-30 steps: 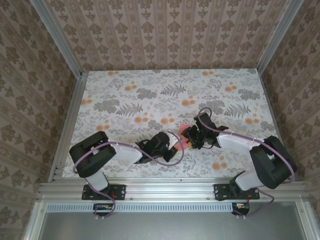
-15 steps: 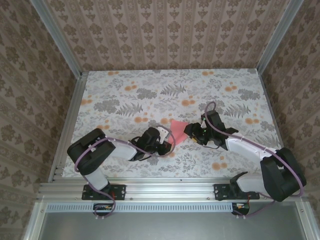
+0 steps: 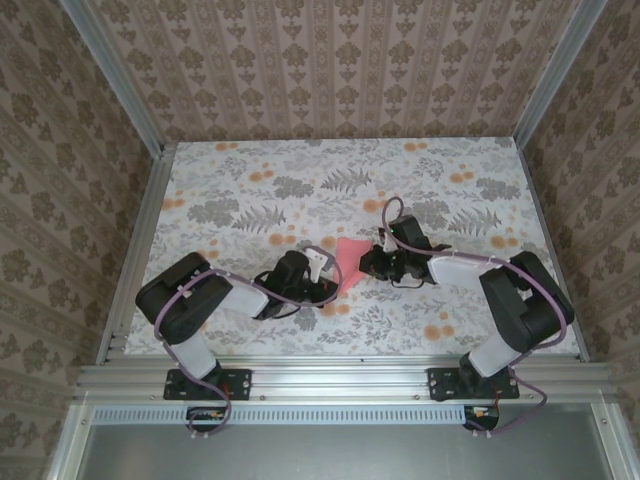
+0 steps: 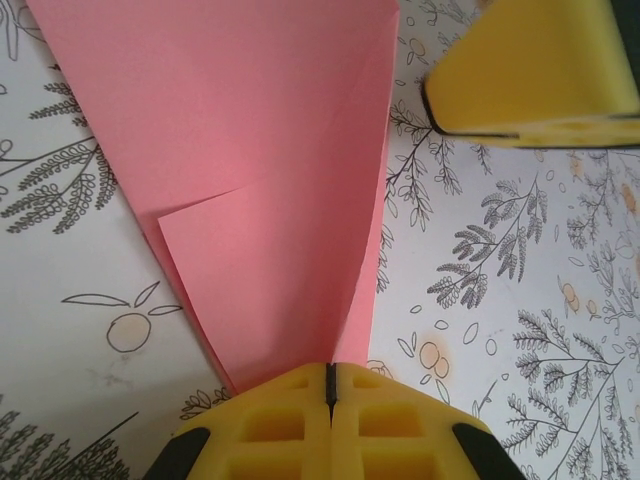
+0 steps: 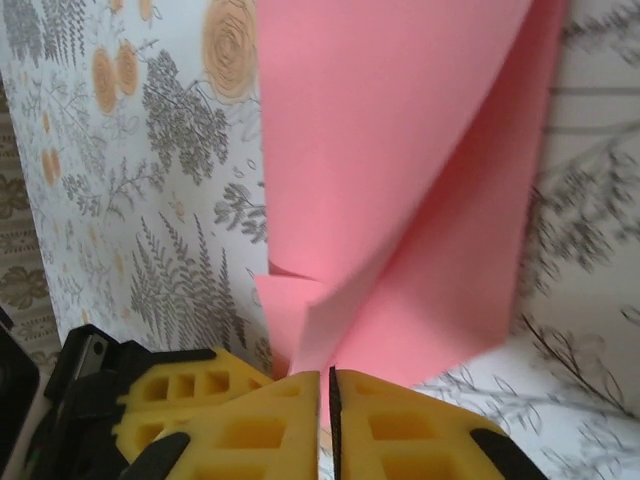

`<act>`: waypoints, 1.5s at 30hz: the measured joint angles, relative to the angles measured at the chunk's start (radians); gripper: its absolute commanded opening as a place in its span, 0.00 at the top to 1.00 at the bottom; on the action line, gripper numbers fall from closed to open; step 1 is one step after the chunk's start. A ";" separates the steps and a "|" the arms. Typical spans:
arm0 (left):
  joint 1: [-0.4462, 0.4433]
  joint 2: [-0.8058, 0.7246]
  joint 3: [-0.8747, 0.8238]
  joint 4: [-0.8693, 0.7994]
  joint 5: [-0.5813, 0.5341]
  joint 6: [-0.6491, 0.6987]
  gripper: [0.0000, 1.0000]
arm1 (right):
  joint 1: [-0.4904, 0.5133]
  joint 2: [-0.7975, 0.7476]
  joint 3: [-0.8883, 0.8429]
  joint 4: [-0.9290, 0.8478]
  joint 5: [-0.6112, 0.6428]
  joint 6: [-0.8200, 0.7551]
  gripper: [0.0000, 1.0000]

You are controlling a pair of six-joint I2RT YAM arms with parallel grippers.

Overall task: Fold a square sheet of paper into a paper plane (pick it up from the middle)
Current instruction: Fourth fold the wing at the center of the table.

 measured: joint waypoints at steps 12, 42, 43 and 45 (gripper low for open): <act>0.023 0.005 -0.008 0.022 0.022 -0.030 1.00 | 0.000 0.117 0.066 -0.016 0.050 -0.013 0.92; 0.038 -0.006 0.052 -0.066 0.073 -0.044 0.68 | 0.029 0.151 0.125 -0.085 0.106 0.025 0.60; 0.038 -0.006 0.057 -0.071 0.072 -0.044 0.67 | 0.029 0.152 0.128 -0.090 0.106 0.025 0.59; 0.038 -0.006 0.070 -0.087 0.069 -0.044 0.66 | 0.030 0.155 0.135 -0.101 0.109 0.025 0.58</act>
